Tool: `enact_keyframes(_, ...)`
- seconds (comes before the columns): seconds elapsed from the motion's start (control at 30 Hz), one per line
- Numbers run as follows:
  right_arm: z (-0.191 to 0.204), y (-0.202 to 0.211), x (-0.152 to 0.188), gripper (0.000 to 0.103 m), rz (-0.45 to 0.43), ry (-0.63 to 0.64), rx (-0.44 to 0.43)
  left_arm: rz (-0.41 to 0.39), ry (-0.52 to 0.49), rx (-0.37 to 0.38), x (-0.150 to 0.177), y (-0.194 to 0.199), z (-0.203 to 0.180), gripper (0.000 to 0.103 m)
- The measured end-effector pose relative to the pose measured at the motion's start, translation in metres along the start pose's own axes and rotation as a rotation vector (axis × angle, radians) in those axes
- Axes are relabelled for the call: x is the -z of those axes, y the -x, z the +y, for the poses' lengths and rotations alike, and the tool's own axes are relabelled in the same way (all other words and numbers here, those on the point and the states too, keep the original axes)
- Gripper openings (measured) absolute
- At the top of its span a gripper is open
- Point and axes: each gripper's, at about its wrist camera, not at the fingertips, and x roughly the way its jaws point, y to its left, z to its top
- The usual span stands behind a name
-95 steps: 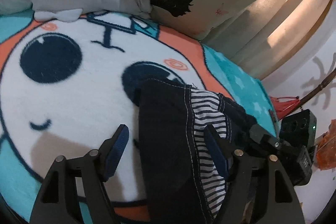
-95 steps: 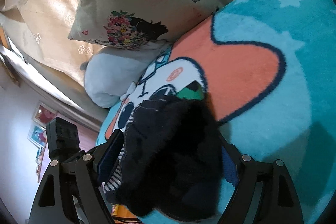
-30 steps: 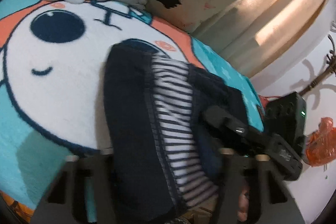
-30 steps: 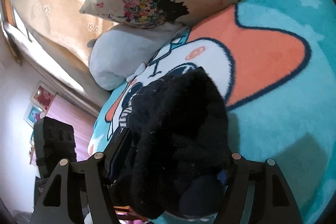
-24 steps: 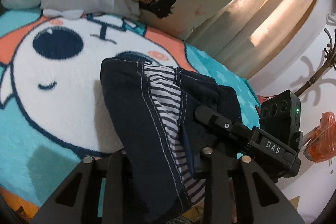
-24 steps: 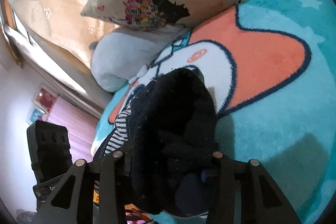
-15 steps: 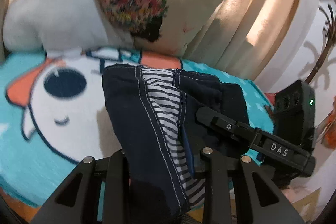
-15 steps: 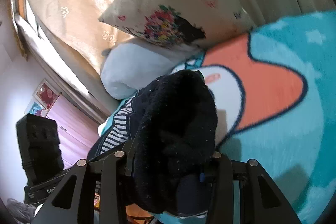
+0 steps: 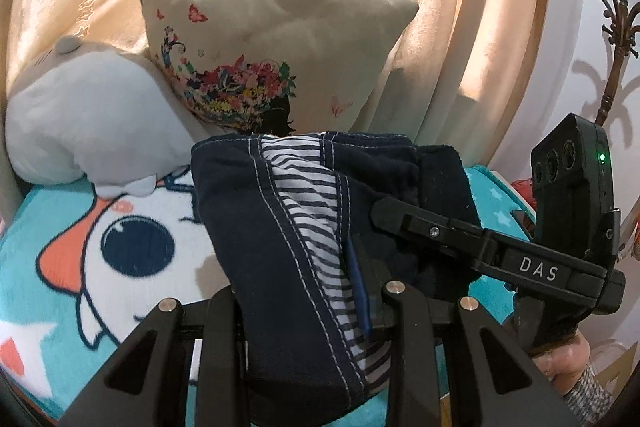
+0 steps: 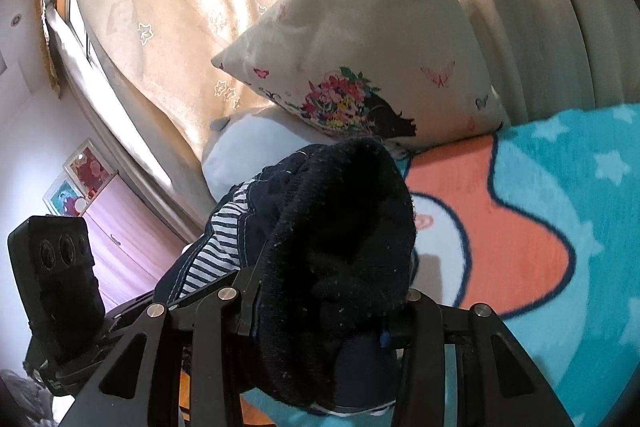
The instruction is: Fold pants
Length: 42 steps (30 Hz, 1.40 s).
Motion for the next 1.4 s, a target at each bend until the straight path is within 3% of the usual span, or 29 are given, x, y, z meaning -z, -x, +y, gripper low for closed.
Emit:
enact_keyframes(0.43,-0.019,-0.032,-0.028,0.044,0.049,-0.014,0.040,0.034,-0.012,-0.022,-0.020,-0.035,0.011,0.028)
enact_keyframes(1.4,-0.079,-0.114,-0.022,0.045,0.174,-0.088,0.150,0.224,0.180,0.044,-0.006,-0.136,0.070,0.030)
